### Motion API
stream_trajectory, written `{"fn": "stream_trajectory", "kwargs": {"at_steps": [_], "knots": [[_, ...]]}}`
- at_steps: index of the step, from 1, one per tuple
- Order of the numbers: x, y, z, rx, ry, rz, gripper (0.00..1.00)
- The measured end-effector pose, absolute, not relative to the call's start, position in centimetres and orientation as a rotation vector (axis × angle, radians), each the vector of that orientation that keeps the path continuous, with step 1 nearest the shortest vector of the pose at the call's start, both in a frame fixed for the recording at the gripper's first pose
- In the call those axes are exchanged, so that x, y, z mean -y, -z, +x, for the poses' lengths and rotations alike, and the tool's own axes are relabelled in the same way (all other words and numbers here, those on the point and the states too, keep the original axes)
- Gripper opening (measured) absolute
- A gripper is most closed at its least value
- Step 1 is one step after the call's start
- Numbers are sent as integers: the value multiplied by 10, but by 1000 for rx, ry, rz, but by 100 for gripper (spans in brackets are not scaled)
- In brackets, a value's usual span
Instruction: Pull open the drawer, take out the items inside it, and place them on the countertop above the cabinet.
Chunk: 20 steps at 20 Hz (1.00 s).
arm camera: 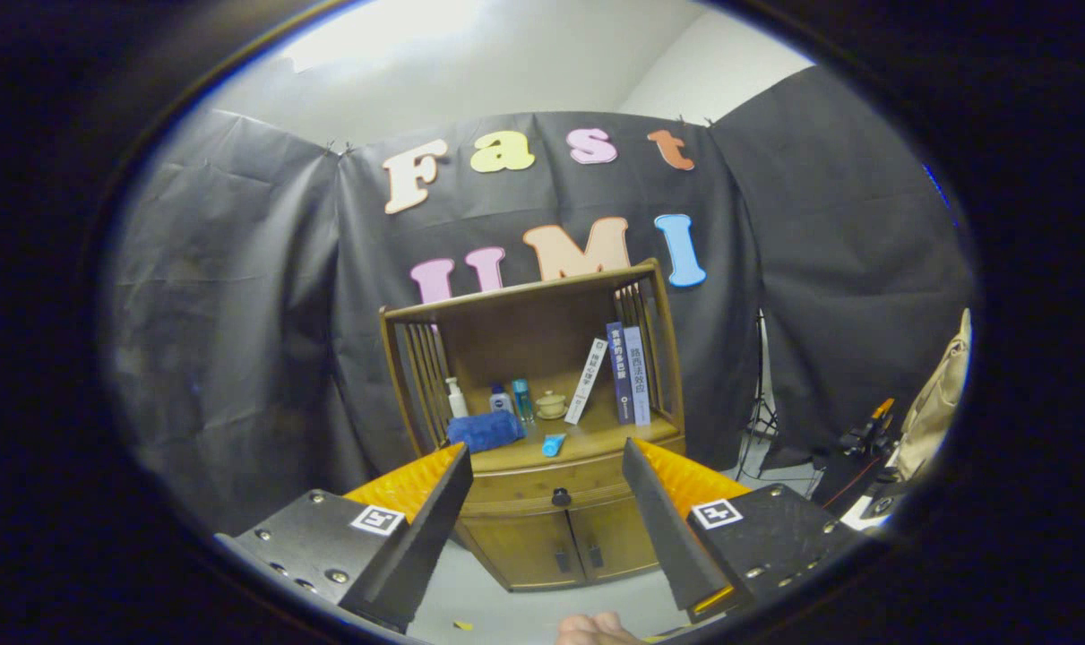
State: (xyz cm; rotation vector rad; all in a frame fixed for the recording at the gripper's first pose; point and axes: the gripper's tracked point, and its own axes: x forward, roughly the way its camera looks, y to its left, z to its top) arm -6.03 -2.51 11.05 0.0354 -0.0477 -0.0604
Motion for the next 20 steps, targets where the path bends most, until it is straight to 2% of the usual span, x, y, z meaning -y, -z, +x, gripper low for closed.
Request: {"fn": "stream_trajectory", "kwargs": {"at_steps": [12, 20], "knots": [[4, -81, -52, -9, -9, 70, 100], [9, -82, -55, 10, 6, 91, 100]]}}
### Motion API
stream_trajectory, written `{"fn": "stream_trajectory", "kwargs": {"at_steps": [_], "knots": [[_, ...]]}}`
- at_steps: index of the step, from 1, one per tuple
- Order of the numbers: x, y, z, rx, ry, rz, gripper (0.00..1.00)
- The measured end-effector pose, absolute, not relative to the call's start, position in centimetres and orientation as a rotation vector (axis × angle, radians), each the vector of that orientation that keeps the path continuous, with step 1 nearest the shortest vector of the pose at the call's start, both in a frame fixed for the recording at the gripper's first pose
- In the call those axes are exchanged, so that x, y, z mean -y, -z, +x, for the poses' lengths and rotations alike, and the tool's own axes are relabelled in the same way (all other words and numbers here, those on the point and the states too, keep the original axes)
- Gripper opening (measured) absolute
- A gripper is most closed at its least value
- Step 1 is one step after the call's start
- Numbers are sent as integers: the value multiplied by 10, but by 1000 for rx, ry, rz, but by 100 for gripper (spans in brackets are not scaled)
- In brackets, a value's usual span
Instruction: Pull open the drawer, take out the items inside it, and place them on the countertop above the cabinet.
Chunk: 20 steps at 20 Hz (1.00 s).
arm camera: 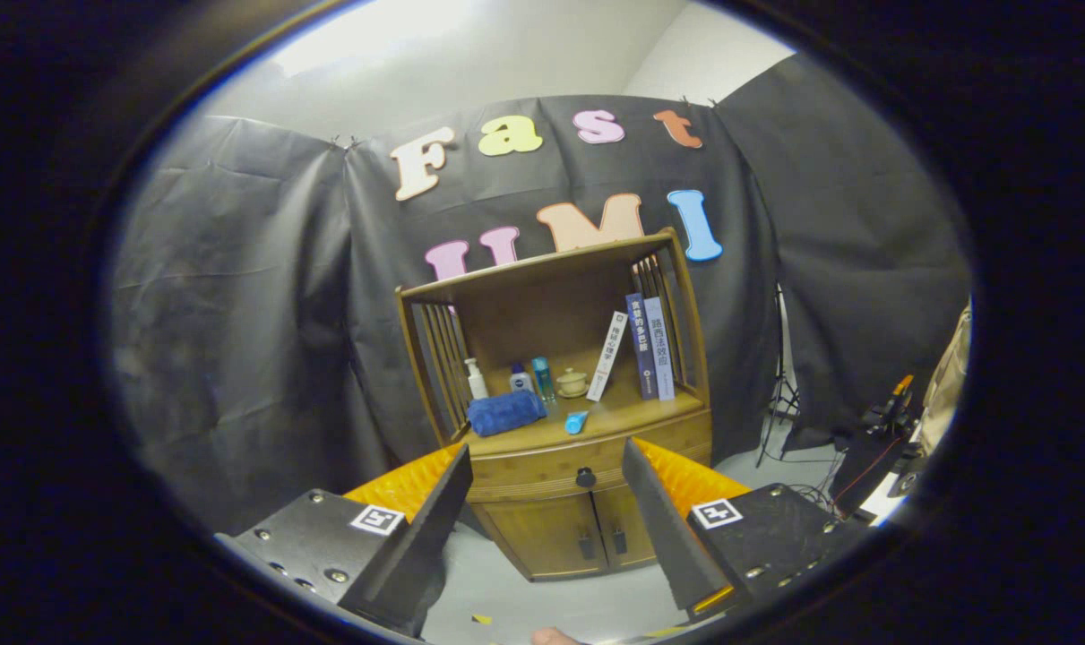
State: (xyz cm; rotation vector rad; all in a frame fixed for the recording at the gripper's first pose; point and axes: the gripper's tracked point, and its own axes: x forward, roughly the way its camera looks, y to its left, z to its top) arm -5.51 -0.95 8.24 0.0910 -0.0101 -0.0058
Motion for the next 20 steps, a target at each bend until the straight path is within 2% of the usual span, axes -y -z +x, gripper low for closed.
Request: {"fn": "stream_trajectory", "kwargs": {"at_steps": [5, 20], "knots": [[31, -90, -54, 60, 64, 168, 100], [28, -81, -46, 55, 49, 123, 98]]}}
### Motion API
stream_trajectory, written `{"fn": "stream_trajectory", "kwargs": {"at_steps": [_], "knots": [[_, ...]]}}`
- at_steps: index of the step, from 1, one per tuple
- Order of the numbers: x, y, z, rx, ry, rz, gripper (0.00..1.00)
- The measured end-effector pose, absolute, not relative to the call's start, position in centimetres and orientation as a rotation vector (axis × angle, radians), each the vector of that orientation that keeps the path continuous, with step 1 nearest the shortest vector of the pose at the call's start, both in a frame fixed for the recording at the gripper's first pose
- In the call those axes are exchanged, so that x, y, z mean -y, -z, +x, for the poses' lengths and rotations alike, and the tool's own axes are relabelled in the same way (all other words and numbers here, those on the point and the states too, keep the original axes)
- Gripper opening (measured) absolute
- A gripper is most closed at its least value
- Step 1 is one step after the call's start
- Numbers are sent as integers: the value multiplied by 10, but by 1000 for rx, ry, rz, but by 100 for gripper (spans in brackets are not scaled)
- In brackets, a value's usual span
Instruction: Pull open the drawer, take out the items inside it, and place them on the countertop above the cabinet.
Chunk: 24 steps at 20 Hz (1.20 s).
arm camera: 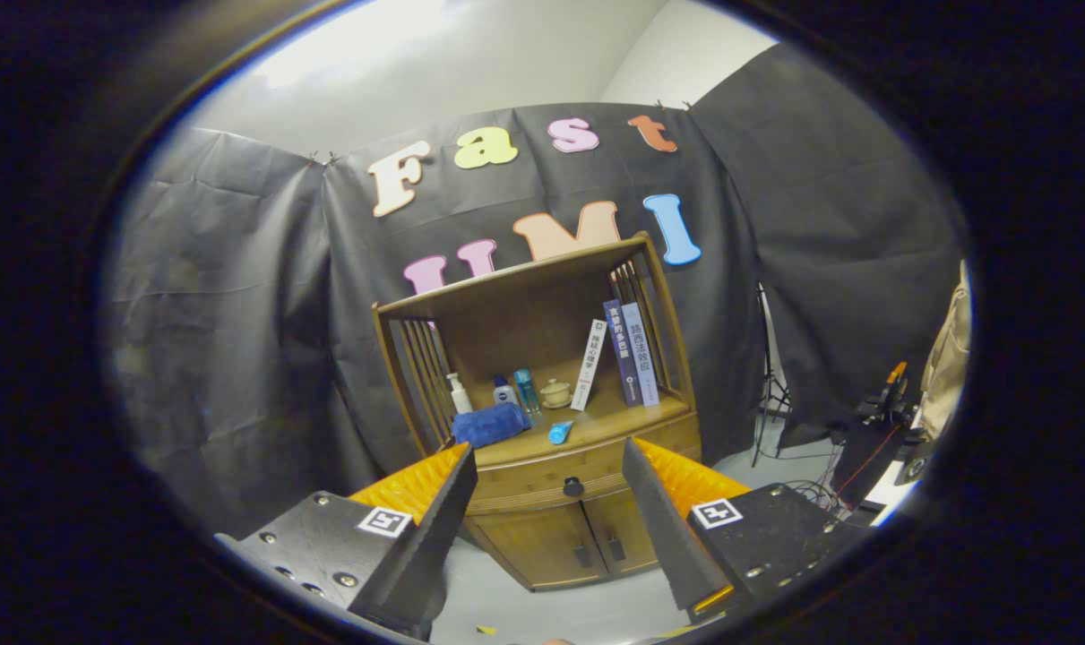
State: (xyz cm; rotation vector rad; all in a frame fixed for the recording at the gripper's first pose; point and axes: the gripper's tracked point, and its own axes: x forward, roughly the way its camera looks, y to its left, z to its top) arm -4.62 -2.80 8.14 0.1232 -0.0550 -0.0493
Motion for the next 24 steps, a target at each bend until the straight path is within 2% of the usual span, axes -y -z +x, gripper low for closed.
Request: {"fn": "stream_trajectory", "kwargs": {"at_steps": [9, 24], "knots": [[33, -64, -39, -46, 22, 65, 98], [26, -98, -62, 71, -78, -8, 98]]}}
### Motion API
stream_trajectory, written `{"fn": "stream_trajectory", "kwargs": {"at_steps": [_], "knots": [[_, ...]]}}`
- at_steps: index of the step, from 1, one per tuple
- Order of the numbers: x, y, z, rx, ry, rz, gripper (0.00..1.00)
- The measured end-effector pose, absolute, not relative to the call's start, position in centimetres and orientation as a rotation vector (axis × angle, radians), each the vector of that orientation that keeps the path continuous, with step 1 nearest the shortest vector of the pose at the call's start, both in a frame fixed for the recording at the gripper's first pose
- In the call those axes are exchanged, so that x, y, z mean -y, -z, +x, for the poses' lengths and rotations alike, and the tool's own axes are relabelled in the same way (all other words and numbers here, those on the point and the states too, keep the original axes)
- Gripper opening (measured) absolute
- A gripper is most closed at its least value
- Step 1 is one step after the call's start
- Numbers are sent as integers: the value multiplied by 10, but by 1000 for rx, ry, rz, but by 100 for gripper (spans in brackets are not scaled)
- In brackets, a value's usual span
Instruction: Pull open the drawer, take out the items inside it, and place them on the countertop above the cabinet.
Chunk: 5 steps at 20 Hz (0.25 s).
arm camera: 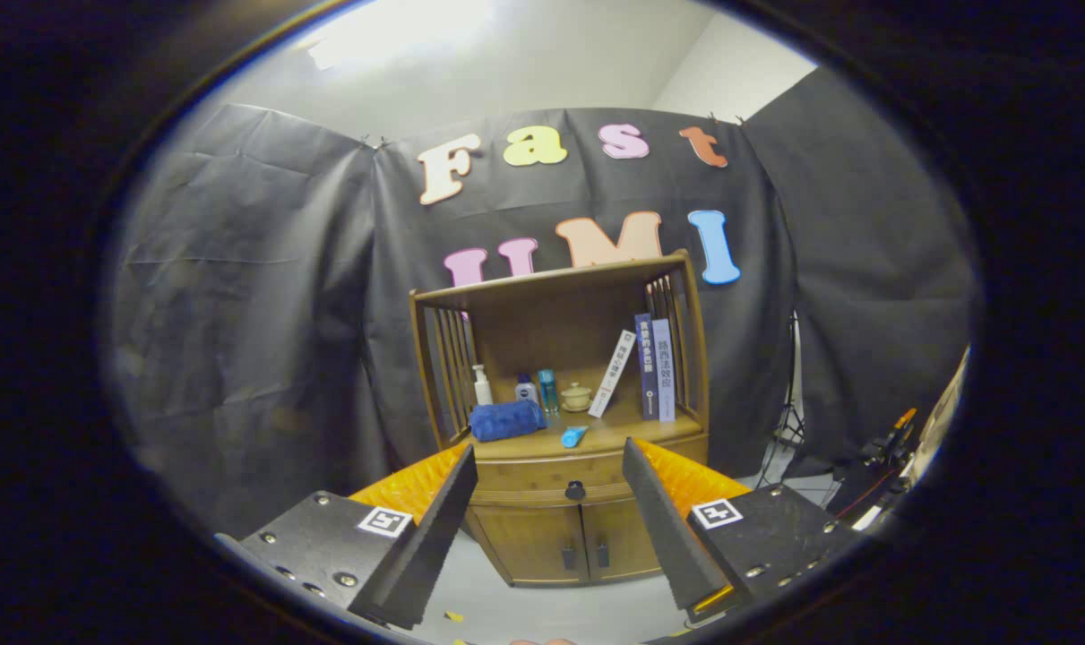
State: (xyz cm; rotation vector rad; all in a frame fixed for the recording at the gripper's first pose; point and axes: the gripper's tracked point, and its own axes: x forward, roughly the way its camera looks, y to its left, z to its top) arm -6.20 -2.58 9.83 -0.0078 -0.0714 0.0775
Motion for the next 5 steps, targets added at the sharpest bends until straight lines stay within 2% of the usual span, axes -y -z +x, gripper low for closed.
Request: {"fn": "stream_trajectory", "kwargs": {"at_steps": [5], "knots": [[32, -101, -61, 108, -108, -64, 97]]}}
